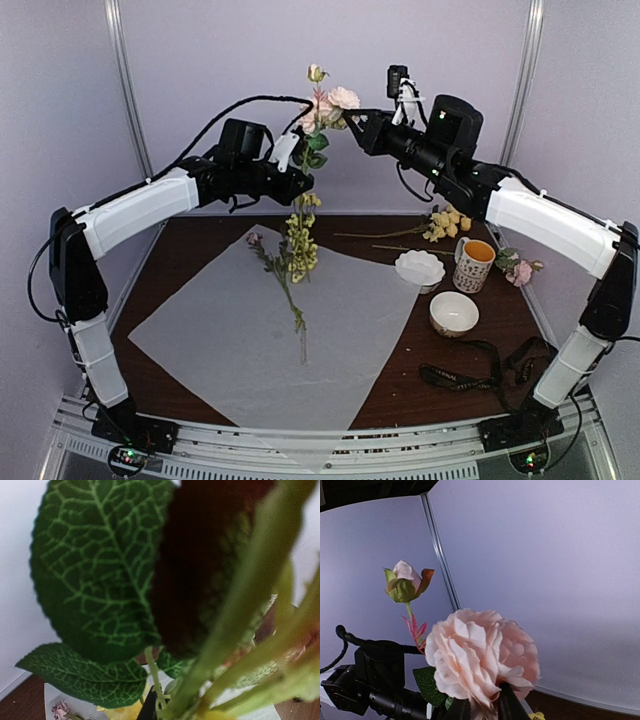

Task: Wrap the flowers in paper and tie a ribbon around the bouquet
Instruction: Pass from the right arm to the left, then pick up the fake flower.

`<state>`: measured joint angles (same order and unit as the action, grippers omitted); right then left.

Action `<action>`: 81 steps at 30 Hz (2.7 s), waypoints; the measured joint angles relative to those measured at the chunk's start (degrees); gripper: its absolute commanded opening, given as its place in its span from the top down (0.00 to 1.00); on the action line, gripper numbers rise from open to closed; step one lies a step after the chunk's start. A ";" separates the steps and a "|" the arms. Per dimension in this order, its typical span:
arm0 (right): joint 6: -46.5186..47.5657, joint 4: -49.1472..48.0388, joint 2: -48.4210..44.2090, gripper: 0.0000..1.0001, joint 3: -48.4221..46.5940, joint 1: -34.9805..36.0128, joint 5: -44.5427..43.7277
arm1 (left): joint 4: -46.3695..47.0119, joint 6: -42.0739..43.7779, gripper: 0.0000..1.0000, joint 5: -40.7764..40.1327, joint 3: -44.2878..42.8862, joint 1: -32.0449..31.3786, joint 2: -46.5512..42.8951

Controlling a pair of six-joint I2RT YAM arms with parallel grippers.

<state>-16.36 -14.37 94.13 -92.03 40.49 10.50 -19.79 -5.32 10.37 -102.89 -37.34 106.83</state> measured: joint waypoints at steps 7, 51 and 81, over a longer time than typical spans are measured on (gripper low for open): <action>1.66 7.19 -7.54 0.23 5.03 -3.58 -0.39 | -1.29 0.07 1.00 0.42 -3.96 0.07 0.00; -44.44 -9.16 15.08 0.29 17.64 -10.67 23.85 | -1.22 3.74 1.00 7.67 -12.11 -4.68 4.94; -19.65 30.82 6.69 0.72 22.40 -4.74 19.12 | 15.47 -9.79 1.00 8.28 -0.63 -5.38 10.08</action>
<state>-36.01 16.45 100.82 -69.63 35.75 29.63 -4.32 -15.11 18.65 -103.53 -42.72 116.90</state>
